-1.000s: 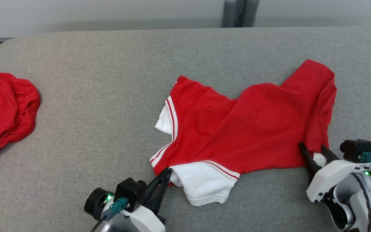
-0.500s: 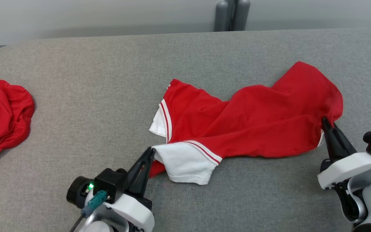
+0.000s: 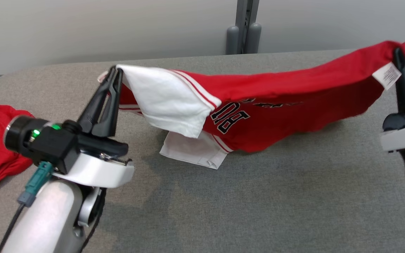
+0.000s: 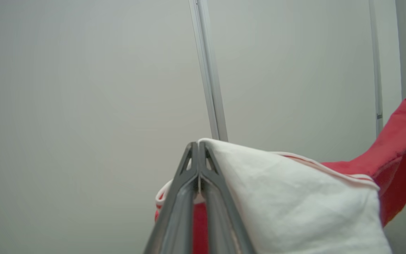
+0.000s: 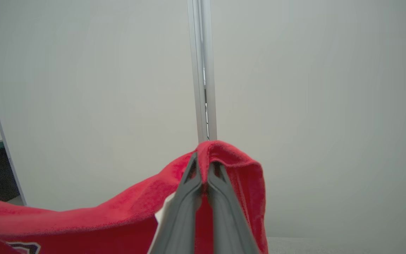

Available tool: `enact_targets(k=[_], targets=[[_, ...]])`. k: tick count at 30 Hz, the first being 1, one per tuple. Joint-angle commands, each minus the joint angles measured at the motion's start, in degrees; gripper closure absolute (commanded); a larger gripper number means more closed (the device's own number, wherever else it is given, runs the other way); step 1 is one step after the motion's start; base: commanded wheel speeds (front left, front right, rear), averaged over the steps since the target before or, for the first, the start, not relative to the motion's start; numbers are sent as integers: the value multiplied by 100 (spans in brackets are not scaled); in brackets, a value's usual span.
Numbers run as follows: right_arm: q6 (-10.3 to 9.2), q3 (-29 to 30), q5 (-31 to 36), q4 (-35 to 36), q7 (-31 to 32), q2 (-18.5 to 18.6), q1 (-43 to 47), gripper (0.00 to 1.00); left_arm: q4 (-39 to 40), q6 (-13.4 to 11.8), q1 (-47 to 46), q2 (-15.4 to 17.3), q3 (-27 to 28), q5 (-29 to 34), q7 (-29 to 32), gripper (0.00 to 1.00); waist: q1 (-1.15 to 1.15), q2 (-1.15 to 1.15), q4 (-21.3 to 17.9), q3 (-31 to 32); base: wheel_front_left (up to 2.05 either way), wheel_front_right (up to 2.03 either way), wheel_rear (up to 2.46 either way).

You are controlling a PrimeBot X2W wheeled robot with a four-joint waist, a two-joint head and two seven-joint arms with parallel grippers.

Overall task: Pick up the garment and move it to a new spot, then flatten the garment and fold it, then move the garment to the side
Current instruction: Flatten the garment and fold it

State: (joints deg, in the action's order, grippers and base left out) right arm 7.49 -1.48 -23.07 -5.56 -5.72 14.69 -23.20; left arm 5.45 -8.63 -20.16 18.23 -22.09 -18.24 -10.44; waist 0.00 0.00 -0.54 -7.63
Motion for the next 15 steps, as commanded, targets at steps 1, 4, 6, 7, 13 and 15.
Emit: enact_targets(k=[1, 4, 6, 7, 13, 15], targets=[[1, 77, -9, 137, 68, 50, -136, 100, 101, -25, -201, 76, 79, 42, 40, 100, 0, 0, -16, 77, 0, 0, 0], [1, 130, -58, 475, 233, 107, -384, 100, 339, -9, -605, 205, 206, 123, 139, 100, 0, 0, -16, 169, 0, 0, 0], [1, 161, -48, 670, 351, 164, -515, 100, 491, 16, -866, 280, 288, 139, 221, 100, 0, 0, -10, 221, 0, 0, 0], [1, 175, -51, 750, 412, 181, -566, 100, 559, 30, -986, 314, 323, 142, 273, 100, 0, 0, -9, 240, 0, 0, 0], [1, 185, -95, 946, 664, 166, -737, 100, 745, 94, -1555, 415, 491, 9, 552, 100, 0, 0, -27, 228, 0, 0, 0], [1, 139, -160, 884, 716, 137, -816, 100, 676, 138, -1720, 432, 533, -51, 611, 100, 0, 0, -44, 164, 0, 0, 0]])
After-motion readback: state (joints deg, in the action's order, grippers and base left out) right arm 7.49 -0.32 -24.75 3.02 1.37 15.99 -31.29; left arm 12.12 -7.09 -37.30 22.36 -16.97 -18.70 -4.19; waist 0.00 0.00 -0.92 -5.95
